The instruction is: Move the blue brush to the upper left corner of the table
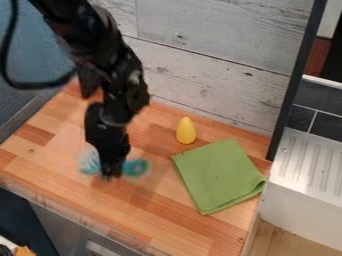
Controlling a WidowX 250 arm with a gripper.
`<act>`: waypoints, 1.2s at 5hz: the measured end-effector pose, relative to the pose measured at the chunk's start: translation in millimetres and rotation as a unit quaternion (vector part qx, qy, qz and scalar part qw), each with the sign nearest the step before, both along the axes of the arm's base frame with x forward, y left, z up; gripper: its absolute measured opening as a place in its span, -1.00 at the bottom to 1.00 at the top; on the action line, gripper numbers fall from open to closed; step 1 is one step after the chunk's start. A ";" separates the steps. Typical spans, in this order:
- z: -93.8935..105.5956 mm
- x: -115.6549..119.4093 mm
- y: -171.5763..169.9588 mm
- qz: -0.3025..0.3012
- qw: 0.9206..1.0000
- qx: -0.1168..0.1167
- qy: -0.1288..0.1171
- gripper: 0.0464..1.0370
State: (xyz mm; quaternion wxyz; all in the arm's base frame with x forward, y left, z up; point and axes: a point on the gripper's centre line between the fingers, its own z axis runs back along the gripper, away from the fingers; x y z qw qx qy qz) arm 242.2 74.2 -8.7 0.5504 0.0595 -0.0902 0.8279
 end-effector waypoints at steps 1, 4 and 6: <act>14.6 9.3 25.7 0.040 0.999 0.002 -0.008 -0.44; 30.8 75.4 72.7 0.036 0.998 0.023 -0.046 -0.44; 6.7 105.5 81.8 -0.001 0.999 0.021 -0.028 -0.44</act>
